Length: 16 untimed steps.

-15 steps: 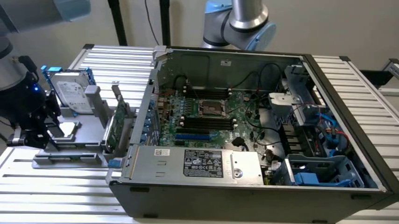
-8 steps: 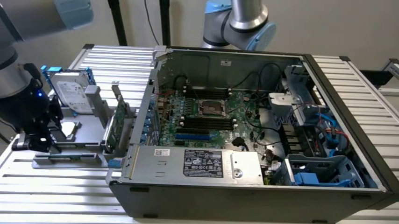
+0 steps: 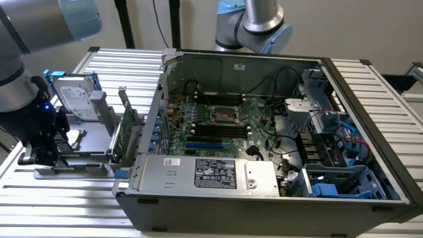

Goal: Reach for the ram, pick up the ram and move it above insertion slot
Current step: 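Pick up the ram and move it above insertion slot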

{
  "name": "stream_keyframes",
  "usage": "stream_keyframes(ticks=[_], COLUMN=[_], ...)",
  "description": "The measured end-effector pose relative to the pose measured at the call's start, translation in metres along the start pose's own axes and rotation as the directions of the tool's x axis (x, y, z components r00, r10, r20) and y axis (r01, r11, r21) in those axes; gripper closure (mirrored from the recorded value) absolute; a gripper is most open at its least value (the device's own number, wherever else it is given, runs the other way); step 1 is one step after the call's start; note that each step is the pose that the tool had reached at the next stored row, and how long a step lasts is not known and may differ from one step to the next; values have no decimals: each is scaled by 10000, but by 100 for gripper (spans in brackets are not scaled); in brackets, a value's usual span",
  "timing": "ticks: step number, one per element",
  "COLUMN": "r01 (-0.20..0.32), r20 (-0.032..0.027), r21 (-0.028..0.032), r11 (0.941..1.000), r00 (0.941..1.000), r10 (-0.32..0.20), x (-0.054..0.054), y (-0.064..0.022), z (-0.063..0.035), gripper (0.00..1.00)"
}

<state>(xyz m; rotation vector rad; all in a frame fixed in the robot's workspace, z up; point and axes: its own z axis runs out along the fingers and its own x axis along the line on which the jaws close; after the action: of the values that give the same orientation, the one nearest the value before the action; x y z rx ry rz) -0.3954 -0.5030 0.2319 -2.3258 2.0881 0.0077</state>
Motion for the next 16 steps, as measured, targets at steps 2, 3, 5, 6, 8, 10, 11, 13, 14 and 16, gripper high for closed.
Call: stream_keyframes(ticks=[2,3,5,6,8,10,11,13,14,16], r01=[0,0,-1,0,0,0,0,0,0,0], r20=[0,0,0,-1,0,0,-1,0,0,-1], r21=[-1,0,0,-1,0,-1,-1,0,-1,-2], r11=[10000,10000,10000,10000,10000,10000,10000,10000,10000,10000], r00=[10000,10000,10000,10000,10000,10000,10000,10000,10000,10000], r10=[0,0,1,0,0,0,0,0,0,0], x=[1,2,4,5,7,9,9,10,10,10], y=[1,1,1,2,3,3,3,4,4,4], z=[37,55,91,108,146,182,200,237,254,280], gripper=[58,58,58,58,58,58,58,58,58,58])
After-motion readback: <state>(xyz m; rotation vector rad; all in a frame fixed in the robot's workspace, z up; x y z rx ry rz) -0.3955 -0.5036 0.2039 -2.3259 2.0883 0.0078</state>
